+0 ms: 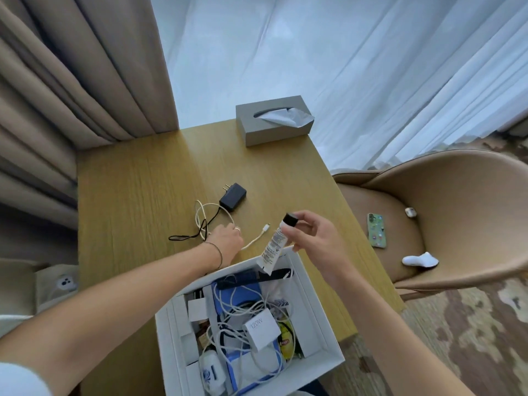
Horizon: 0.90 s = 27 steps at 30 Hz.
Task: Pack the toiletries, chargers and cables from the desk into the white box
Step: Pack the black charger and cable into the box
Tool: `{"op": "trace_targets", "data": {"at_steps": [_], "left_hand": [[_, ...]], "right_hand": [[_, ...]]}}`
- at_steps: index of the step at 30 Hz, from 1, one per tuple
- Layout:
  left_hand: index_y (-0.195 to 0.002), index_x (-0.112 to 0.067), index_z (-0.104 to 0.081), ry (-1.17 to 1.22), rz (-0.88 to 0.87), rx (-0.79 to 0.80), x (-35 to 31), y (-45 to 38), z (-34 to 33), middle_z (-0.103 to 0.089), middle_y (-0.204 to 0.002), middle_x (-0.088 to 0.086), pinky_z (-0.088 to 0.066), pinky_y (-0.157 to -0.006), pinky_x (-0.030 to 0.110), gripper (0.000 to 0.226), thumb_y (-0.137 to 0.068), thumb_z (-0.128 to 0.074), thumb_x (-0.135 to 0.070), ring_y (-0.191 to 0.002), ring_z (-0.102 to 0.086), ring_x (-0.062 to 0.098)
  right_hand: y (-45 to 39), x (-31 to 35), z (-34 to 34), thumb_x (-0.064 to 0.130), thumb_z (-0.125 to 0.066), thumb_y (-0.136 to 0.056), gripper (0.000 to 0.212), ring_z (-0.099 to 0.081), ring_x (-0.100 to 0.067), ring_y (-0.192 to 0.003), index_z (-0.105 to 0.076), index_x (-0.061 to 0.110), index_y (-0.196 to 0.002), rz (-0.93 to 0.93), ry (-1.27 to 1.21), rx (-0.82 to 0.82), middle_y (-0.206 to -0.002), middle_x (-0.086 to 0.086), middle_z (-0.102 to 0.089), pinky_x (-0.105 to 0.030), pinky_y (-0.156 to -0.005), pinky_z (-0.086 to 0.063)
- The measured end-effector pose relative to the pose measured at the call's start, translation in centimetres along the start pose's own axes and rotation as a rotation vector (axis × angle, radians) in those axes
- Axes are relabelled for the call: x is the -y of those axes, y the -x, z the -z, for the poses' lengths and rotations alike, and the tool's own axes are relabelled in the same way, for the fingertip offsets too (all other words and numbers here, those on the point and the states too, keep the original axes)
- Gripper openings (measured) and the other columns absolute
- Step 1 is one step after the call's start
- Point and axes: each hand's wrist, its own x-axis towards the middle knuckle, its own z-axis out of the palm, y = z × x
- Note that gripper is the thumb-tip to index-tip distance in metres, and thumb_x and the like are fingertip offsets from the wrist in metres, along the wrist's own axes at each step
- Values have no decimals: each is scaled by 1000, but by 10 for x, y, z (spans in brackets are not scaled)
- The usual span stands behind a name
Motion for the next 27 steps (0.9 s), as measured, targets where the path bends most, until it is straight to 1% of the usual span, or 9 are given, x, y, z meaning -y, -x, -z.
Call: {"op": "trace_targets", "data": {"at_steps": [4, 7, 10, 14, 17, 19, 21, 24, 27], "left_hand": [[-104, -14, -68, 37, -20, -40, 6, 2, 1, -60, -111, 8, -39, -76, 34, 20, -86, -60, -18, -101, -50, 23], [-96, -20, -68, 122, -42, -58, 15, 13, 13, -59, -104, 4, -37, -74, 32, 15, -87, -58, -25, -95, -48, 19], [-85, -25, -65, 208, -26, -115, 26, 30, 31, -60, -88, -3, -35, -68, 29, 6, -88, -60, -27, -83, -50, 16], [-65, -27, -46, 303, 15, -228, 38, 57, 50, -51, -64, -9, -38, -64, 27, 28, -89, -60, -21, -65, -50, 15], [-74, -26, -58, 371, 51, -296, 49, 75, 60, -59, -72, -7, -32, -57, 21, 17, -91, -61, -25, -71, -55, 16], [-77, -29, -60, 442, 76, -340, 53, 86, 69, -60, -75, -10, -33, -57, 21, 16, -92, -63, -32, -74, -57, 13], [-76, -30, -61, 539, 125, -388, 57, 97, 80, -59, -73, -14, -40, -59, 23, 18, -93, -63, -37, -72, -57, 10], [-79, -22, -69, 709, 218, -472, 61, 114, 99, -62, -73, -10, -44, -60, 26, 20, -91, -67, -39, -71, -57, 11], [-81, -18, -70, 928, 242, -573, 58, 132, 120, -66, -72, -1, -47, -60, 27, 21, -90, -70, -37, -65, -57, 15]], "right_hand": [[16, -14, -15, 22, -73, -93, 16, -73, -11, -77, -70, 16, -108, -48, 71, 148, -90, -4, -79, -21, -66, -55], [25, -26, -31, 32, -67, -95, 13, -61, -12, -69, -73, 21, -100, -46, 215, 226, -82, -9, -72, -27, -64, -48], [33, -36, -47, 46, -60, -93, 15, -47, -1, -54, -66, 39, -82, 32, 509, 234, -62, 12, -57, -21, -55, -36], [36, -48, -64, 47, -54, -93, 34, -41, -10, -49, -45, 33, -63, 105, 771, 280, -54, 6, -48, -29, -49, -29], [39, -56, -74, 43, -53, -93, 33, -44, -12, -52, -54, 23, -67, 133, 810, 307, -59, 1, -55, -31, -51, -33], [41, -57, -77, 44, -55, -95, 30, -61, -11, -72, -72, 20, -90, 137, 817, 319, -84, 2, -73, -32, -64, -50], [42, -54, -76, 45, -58, -96, 30, -64, -9, -91, -75, 25, -110, 143, 801, 301, -102, 9, -74, -31, -79, -54], [41, -43, -69, 39, -59, -97, 19, -59, 1, -79, -75, 29, -102, 235, 727, 203, -89, 19, -67, -25, -70, -50], [37, -25, -59, 29, -63, -97, 13, -64, 0, -79, -75, 29, -98, 279, 580, 86, -84, 21, -68, -18, -66, -52]]}}
